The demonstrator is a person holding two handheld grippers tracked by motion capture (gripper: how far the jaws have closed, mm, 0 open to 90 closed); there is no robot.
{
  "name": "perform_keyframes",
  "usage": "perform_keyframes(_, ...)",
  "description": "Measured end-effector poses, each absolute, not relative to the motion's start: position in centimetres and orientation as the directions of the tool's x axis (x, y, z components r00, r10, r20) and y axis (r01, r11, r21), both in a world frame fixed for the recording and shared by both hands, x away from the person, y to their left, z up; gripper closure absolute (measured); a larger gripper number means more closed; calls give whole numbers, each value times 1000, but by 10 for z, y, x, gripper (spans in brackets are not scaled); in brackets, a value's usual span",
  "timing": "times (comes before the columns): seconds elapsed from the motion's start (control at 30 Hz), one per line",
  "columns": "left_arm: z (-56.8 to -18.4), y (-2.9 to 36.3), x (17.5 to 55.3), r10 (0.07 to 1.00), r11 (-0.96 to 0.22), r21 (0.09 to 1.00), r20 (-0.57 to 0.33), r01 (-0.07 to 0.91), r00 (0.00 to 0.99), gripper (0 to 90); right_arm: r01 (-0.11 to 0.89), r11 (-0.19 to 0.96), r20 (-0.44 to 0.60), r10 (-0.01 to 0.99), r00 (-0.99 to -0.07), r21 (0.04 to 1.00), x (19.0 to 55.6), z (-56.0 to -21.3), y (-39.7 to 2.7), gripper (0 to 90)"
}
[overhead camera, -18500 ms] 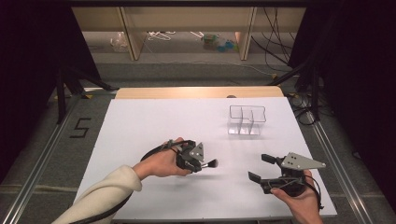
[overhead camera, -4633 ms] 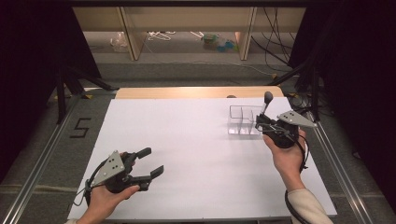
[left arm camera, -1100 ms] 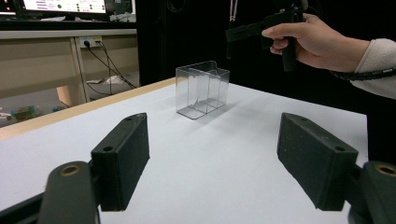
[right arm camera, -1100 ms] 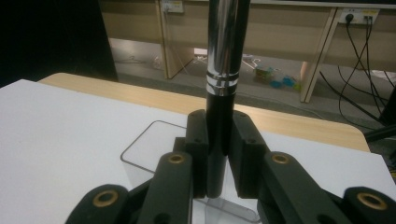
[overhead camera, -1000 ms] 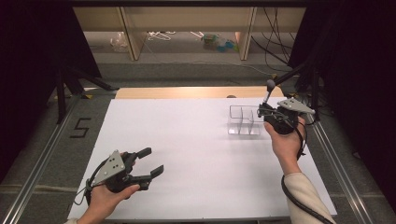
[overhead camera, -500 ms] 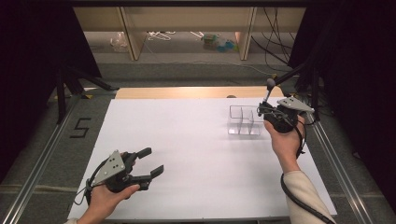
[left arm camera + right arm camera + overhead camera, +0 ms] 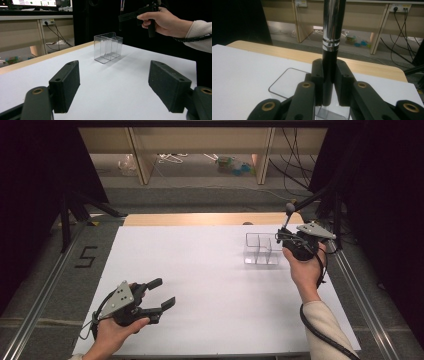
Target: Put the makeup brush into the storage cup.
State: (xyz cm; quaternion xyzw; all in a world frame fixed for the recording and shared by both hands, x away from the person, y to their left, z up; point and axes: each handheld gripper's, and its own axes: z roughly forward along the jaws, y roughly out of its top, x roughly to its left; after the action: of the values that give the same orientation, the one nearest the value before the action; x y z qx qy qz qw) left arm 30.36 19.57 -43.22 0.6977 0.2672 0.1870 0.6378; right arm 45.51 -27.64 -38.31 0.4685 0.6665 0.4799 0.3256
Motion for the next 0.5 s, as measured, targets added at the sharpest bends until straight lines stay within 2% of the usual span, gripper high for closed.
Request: perform_keyframes(0.5, -432, 196, 304, 611, -47, 990, -75, 131, 788, 254, 315, 98, 16, 941, -338, 944, 462, -386, -278, 794)
